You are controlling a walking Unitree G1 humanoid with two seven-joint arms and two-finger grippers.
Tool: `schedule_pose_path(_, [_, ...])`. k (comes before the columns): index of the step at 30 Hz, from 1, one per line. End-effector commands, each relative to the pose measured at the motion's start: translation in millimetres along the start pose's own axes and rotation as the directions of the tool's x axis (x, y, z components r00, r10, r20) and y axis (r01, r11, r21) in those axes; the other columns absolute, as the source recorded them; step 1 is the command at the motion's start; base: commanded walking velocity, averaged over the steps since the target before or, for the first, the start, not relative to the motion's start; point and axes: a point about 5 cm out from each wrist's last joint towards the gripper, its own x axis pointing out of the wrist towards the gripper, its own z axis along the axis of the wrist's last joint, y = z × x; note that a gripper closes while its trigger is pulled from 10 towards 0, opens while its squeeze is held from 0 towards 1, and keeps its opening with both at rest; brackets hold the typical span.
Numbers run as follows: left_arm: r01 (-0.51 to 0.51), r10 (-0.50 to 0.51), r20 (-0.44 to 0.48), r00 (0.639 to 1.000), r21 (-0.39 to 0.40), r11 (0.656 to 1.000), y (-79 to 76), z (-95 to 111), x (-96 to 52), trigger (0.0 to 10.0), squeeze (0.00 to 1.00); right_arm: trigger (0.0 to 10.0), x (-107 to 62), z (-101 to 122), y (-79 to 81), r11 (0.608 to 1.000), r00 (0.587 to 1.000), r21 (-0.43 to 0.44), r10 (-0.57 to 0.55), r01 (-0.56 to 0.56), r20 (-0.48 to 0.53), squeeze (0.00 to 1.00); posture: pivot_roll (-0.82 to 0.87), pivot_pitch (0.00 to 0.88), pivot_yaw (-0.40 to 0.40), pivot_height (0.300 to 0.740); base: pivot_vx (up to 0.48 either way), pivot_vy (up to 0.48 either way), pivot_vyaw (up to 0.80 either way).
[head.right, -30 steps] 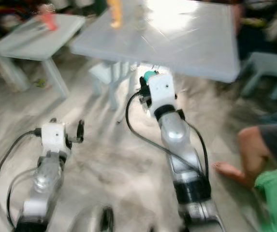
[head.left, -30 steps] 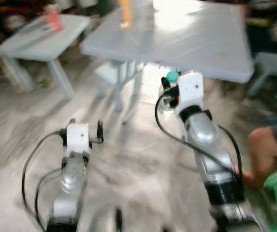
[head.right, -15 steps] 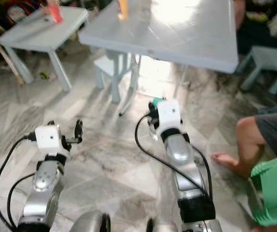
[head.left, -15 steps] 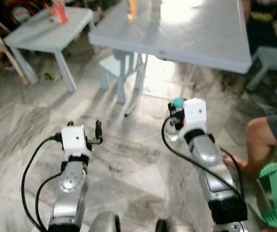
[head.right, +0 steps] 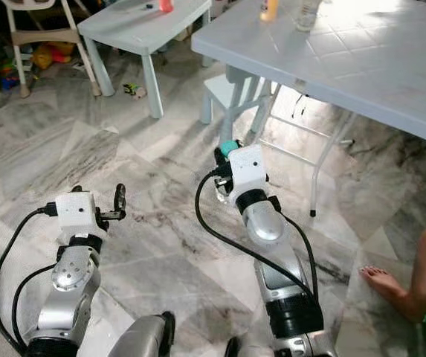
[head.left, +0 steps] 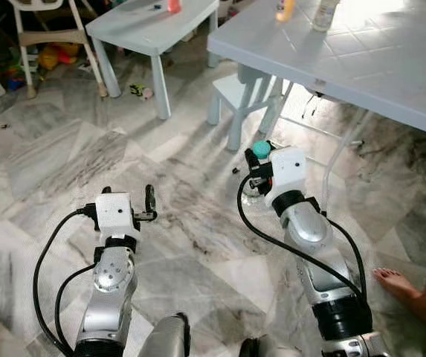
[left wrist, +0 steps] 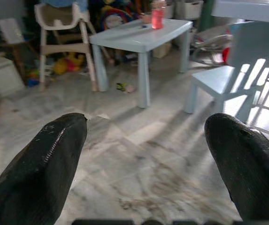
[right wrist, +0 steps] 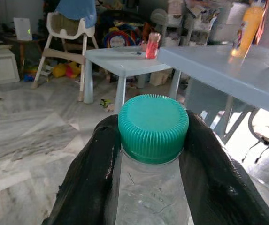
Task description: Restocking fridge
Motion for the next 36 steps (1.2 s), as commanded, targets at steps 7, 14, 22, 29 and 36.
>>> schedule_pose_path(7, [-0.066, 0.067, -0.004, 0.998, 0.048, 0.997, 27.8, -6, -13.7, 10.0, 0.0, 10.0, -17.3, -6, -31.0, 0.996, 0.997, -0.026, -0.082, 0.082, 0.005, 0.0, 0.06, 0.029, 0.02, 0.74, 0.0, 0.0, 0.8])
schedule_pose_path(14, [-0.13, 0.131, -0.002, 0.991, 0.075, 0.989, 50.0, -10, -25.8, 10.0, 0.0, 10.0, -41.8, -20, -46.4, 0.989, 0.987, 0.0, -0.147, 0.147, -0.063, 0.0, 0.08, 0.0, 0.034, 0.74, 0.0, 0.0, 0.8])
schedule_pose_path(22, [0.007, -0.01, 0.019, 1.0, 0.161, 0.987, 47.9, -2, -31.9, 10.0, 0.0, 10.0, -37.4, -6, -48.0, 0.995, 1.0, -0.097, 0.016, -0.017, -0.019, 0.0, 0.06, 0.0, 0.052, 0.74, 0.0, 0.0, 0.8])
schedule_pose_path(29, [0.202, -0.207, -0.001, 0.978, 0.207, 0.957, 29.8, -5, -29.1, 10.0, 0.0, 10.0, -31.5, -12, -52.8, 0.997, 0.999, -0.072, -0.005, 0.001, -0.05, 0.0, 0.06, 0.0, 0.02, 0.74, 0.0, 0.0, 0.8])
schedule_pose_path(36, [0.049, -0.051, 0.005, 0.999, 0.166, 0.985, 25.8, -15, -15.8, 10.0, 0.0, 10.0, -30.8, -21, -35.9, 0.992, 0.992, -0.04, -0.122, 0.121, -0.017, 0.0, 0.04, 0.0, 0.027, 0.74, 0.0, 0.0, 0.8])
